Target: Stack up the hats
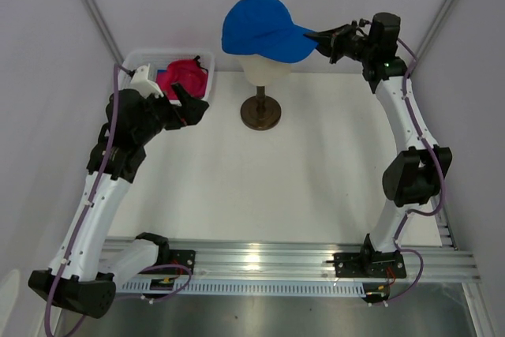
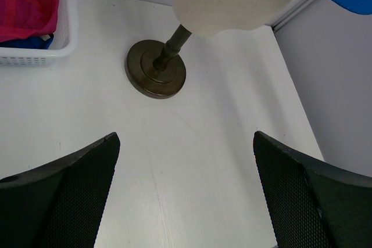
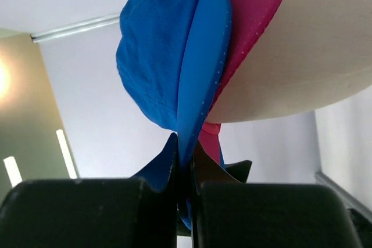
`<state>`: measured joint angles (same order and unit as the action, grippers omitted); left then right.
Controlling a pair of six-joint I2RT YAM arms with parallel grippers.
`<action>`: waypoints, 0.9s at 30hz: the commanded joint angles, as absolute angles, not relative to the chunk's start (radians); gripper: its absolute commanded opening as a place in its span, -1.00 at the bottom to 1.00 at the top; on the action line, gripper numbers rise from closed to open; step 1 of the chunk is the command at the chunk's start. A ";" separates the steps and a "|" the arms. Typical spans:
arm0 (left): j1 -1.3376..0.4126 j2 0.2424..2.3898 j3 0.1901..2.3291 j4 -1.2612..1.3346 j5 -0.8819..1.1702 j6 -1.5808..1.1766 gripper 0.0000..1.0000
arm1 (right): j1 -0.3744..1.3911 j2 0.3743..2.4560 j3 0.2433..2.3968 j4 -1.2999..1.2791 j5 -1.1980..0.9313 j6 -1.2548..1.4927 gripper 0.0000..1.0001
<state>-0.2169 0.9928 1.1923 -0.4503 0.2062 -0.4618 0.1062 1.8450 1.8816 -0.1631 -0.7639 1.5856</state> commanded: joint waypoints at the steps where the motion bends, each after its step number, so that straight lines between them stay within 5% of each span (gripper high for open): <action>1: -0.206 0.980 1.186 -0.422 0.195 -0.449 0.99 | 0.094 1.858 2.020 -0.357 -0.749 1.415 -1.00; 11: -0.206 0.989 1.170 -0.407 0.201 -0.457 0.99 | 0.106 1.904 2.111 -0.575 -0.759 1.177 -1.00; 25: -0.206 0.989 1.160 -0.411 0.179 -0.451 0.99 | 0.107 1.927 2.172 -0.561 -0.776 1.164 -1.00; 27: -0.206 0.989 1.161 -0.411 0.173 -0.445 0.99 | 0.106 1.925 2.186 -0.569 -0.787 1.149 -0.84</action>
<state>-0.2169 0.9947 1.1667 -0.4347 0.1879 -0.4618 0.1036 1.9118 2.1349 -0.4980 -0.7673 1.2171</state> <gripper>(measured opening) 0.994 0.044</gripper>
